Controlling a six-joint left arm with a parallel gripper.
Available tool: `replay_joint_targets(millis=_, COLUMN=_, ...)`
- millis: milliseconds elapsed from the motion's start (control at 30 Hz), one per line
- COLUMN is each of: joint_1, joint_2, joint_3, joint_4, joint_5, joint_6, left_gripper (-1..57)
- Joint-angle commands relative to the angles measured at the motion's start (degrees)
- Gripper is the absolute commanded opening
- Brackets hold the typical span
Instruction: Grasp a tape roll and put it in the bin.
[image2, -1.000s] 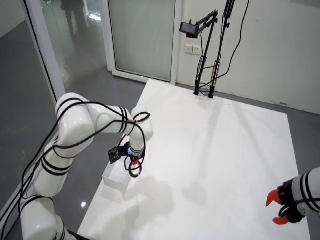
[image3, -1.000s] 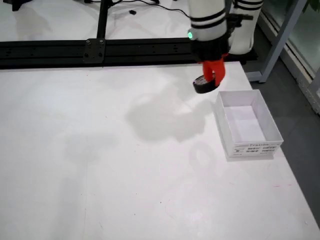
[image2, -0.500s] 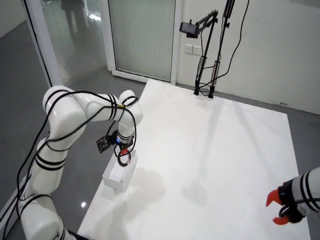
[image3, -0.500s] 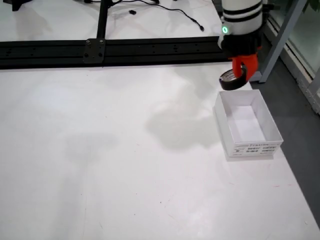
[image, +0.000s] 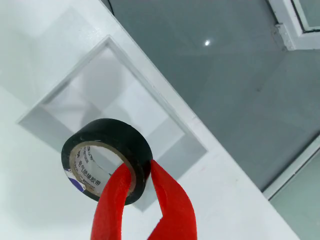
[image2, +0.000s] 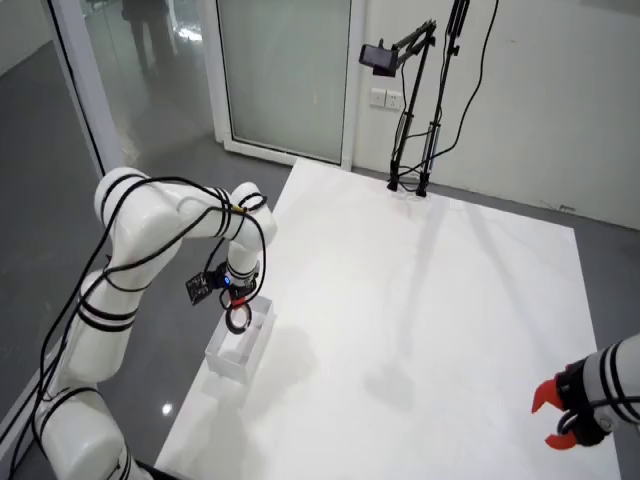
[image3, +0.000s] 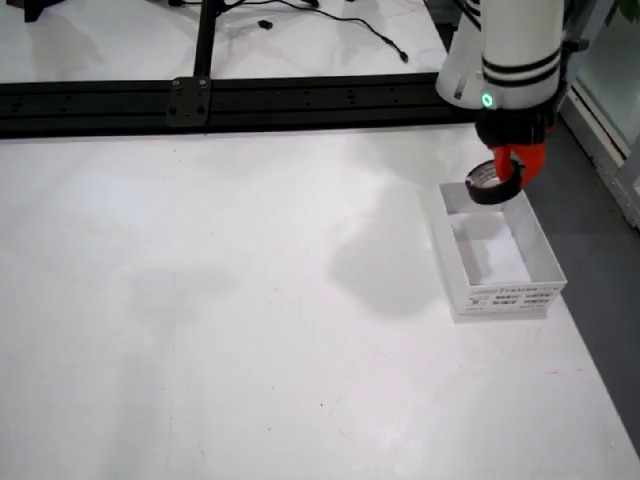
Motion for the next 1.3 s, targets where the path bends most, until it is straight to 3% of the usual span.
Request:
replay_joint_targets(millis=33, joint_1=4.4, joint_2=7.8, joint_3=0.3, joint_4=0.2, joint_5=-7.6, joint_6=1.6, left_gripper=-0.9)
replay_joint_targets(millis=967, joint_1=3.9, joint_2=9.4, joint_3=0.3, joint_4=1.1, joint_5=-12.8, joint_6=1.5, left_gripper=-0.4)
replay_joint_targets(millis=1167, joint_1=3.4, joint_2=9.4, joint_3=0.3, joint_4=0.9, joint_5=-13.2, joint_6=1.5, left_gripper=18.0)
replay_joint_targets(millis=1300, joint_1=3.1, joint_2=9.4, joint_3=0.3, joint_4=0.8, joint_5=-13.2, joint_6=1.5, left_gripper=20.6)
